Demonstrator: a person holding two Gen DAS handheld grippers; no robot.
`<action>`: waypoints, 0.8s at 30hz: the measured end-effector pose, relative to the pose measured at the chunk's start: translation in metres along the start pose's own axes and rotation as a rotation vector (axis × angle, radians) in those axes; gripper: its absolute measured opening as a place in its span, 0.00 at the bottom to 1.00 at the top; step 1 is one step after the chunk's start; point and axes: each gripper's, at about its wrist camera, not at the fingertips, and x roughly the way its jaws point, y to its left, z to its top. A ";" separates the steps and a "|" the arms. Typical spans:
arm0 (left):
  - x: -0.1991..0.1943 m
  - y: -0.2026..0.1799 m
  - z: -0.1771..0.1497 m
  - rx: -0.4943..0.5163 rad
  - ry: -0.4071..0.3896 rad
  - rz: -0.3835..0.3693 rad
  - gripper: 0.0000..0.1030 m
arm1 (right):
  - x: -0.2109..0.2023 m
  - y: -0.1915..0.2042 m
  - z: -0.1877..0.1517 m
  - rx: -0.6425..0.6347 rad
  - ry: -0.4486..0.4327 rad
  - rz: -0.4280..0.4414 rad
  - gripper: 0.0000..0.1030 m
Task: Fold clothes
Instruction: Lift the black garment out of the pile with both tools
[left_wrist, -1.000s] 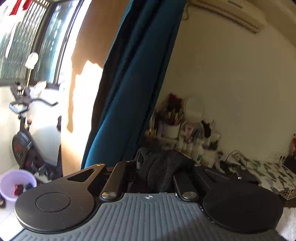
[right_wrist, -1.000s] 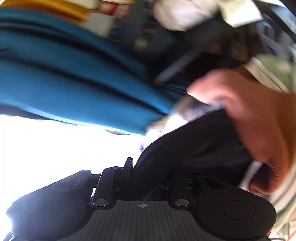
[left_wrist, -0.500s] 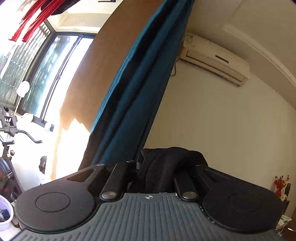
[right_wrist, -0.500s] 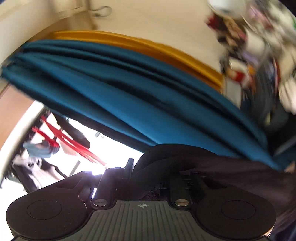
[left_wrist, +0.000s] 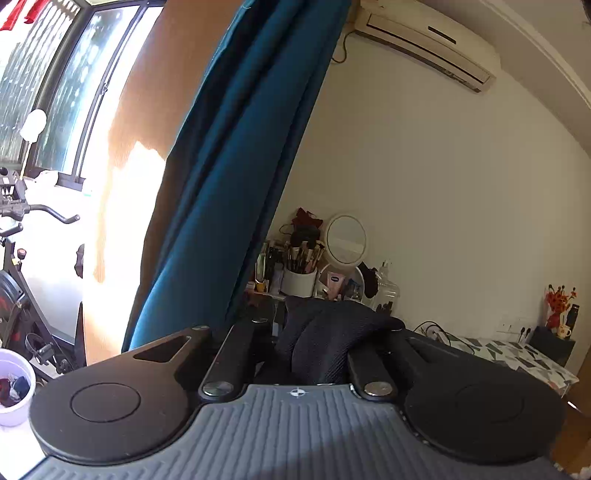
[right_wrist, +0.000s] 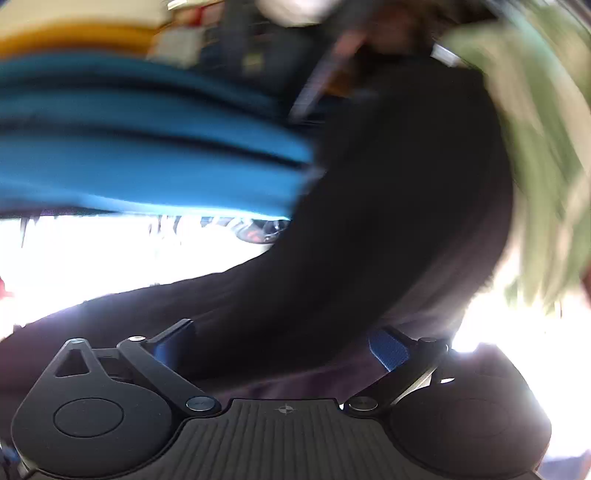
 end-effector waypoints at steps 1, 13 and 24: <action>-0.001 0.001 0.000 -0.008 0.001 -0.002 0.08 | 0.000 -0.009 0.001 0.043 -0.011 0.009 0.99; -0.032 -0.014 0.016 0.033 -0.089 -0.095 0.07 | 0.033 -0.034 0.035 0.207 -0.085 0.021 0.99; -0.072 0.003 0.048 -0.101 -0.272 -0.182 0.08 | 0.007 0.054 0.027 -0.091 -0.081 0.068 0.15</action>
